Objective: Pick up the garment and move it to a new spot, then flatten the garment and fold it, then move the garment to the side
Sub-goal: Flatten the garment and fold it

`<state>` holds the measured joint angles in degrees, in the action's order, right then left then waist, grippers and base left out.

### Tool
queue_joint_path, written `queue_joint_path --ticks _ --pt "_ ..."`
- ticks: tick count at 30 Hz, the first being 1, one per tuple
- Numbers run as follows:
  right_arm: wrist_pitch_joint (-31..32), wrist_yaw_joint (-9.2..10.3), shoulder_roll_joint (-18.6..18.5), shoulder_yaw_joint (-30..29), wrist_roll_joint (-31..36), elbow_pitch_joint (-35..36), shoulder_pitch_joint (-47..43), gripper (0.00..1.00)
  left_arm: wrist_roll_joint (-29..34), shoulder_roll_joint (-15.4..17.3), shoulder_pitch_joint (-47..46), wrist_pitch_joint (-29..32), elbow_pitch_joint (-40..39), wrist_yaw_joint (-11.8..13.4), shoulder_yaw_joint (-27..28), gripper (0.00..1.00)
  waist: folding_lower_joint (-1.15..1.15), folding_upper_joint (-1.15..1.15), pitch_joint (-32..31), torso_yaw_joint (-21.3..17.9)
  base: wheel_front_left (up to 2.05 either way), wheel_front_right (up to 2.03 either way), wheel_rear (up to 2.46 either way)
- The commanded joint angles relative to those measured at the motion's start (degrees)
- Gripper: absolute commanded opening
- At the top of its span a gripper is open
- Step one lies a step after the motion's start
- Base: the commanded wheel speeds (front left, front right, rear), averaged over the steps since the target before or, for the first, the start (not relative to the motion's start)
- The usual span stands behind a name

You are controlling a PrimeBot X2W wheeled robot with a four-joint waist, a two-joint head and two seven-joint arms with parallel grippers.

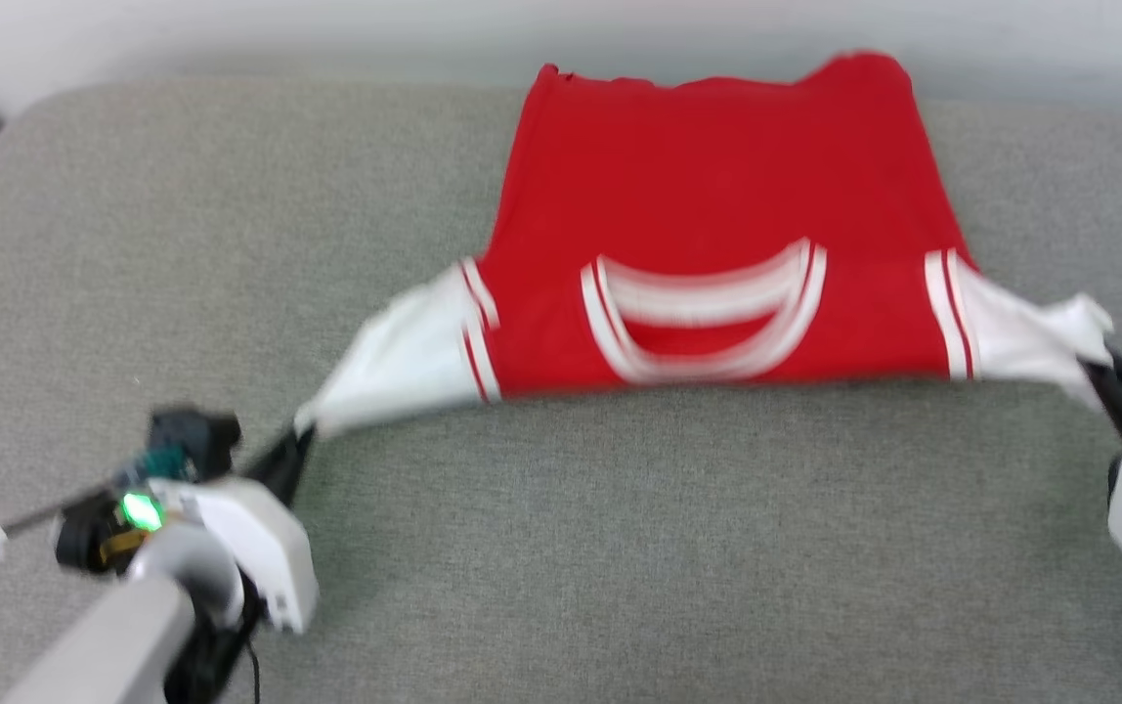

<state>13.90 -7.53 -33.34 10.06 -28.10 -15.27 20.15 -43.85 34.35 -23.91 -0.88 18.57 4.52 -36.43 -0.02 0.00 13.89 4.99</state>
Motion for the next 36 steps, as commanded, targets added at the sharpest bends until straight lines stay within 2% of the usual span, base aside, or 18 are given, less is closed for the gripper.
queue_joint_path --ticks 1,6,13,22,27,28,29,36 --pt "-0.53 0.08 -0.24 -0.05 0.27 -0.26 -2.02 0.00 -0.29 0.24 2.07 0.58 -0.57 0.25 -0.61 0.00 0.02 0.00 -1.86 -0.05 0.00 0.00 0.00" --pt "-2.84 0.09 -1.52 -0.05 1.21 -0.74 -8.69 0.00 -0.83 2.18 8.62 0.50 -2.60 2.43 -1.13 0.00 0.02 0.00 -4.27 -0.37 0.00 0.00 0.00" --pt "-3.77 0.09 -2.57 -0.91 0.23 1.24 -16.61 0.00 -2.39 3.45 15.34 0.63 -4.63 3.75 -1.90 0.00 0.02 0.00 -8.16 -0.64 0.00 0.00 0.00" --pt "-0.24 0.09 -2.56 -0.96 -1.98 7.84 -27.97 0.00 -4.79 5.08 24.65 1.22 -9.87 5.16 -3.43 0.00 0.02 0.00 -11.00 -1.26 0.00 0.00 0.00" --pt "2.43 0.08 -2.21 -0.98 -2.37 9.35 -30.26 0.00 -4.68 5.06 25.54 1.82 -12.57 5.79 -4.20 0.00 0.02 0.00 -11.41 -1.27 0.00 0.00 0.00" --pt "2.79 0.08 -2.07 -1.20 -2.53 9.65 -30.13 0.65 -4.62 5.08 25.42 1.99 -13.01 5.65 -4.34 0.00 0.02 0.00 -11.49 -1.21 0.00 0.00 0.00" --pt "3.44 0.08 -1.80 -1.52 -3.11 9.89 -29.85 1.00 -4.58 5.18 25.29 2.09 -13.50 5.43 -4.44 0.00 0.02 0.00 -11.56 -1.14 0.00 0.00 0.00" --pt "9.99 0.07 -4.00 -4.17 -7.17 16.09 -27.24 1.00 -4.13 6.35 24.67 3.65 -18.04 5.49 -4.85 0.00 0.02 0.00 -10.27 0.59 0.00 0.00 0.00"
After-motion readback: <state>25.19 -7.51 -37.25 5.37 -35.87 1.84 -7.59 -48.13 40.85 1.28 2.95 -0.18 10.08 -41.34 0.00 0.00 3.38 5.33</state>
